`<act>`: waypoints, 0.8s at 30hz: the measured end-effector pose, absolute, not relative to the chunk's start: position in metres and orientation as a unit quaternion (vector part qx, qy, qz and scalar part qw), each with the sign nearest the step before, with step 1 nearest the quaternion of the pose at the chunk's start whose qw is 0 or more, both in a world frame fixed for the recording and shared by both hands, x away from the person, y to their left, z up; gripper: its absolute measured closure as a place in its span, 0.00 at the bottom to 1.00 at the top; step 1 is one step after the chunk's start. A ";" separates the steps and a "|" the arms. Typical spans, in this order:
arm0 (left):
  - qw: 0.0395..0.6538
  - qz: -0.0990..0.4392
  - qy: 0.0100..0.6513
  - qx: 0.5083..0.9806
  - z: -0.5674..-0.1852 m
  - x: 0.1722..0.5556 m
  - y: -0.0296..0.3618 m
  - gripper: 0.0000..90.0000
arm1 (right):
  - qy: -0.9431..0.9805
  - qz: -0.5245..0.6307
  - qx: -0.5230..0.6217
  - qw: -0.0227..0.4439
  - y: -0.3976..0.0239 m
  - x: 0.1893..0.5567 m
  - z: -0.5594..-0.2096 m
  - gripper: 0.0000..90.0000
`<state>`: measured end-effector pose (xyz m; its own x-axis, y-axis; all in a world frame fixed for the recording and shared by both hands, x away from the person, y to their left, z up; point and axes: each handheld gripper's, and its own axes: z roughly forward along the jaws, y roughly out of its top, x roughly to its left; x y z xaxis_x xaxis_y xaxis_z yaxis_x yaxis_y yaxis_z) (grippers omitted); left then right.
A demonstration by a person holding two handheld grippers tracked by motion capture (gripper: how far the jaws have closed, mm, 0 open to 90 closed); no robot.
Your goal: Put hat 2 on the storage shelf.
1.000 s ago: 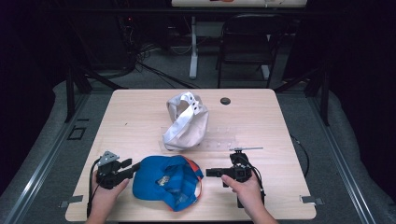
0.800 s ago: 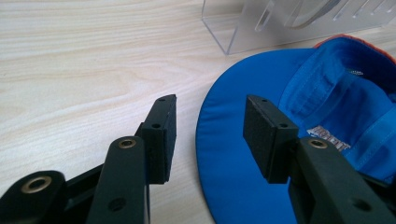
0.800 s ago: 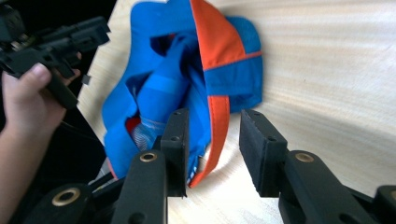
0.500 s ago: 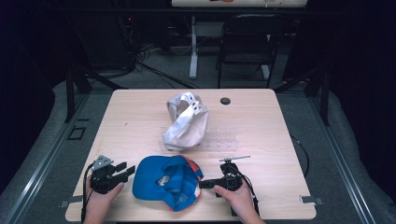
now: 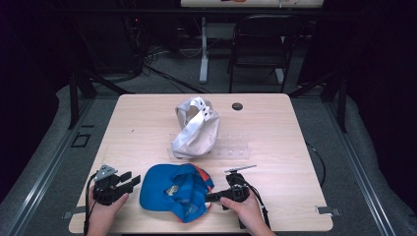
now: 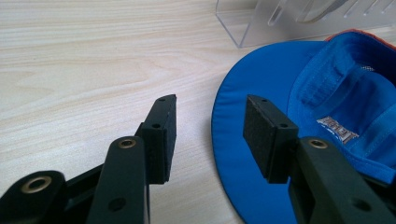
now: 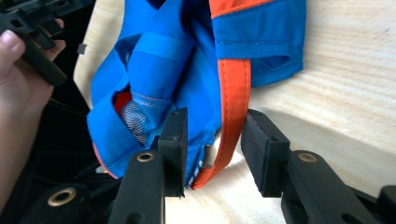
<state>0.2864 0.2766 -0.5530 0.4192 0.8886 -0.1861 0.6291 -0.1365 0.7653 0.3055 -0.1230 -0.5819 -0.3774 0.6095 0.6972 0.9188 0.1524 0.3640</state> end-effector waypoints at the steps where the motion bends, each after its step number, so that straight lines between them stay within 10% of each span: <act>1: 0.408 0.159 0.515 0.737 -0.553 0.286 0.276 0.61 | -0.731 -0.391 -0.520 0.205 -0.124 0.306 -0.582 0.69; 24: 0.410 0.165 0.514 0.735 -0.553 0.287 0.276 0.61 | -0.702 -0.420 -0.524 0.236 -0.132 0.305 -0.574 0.86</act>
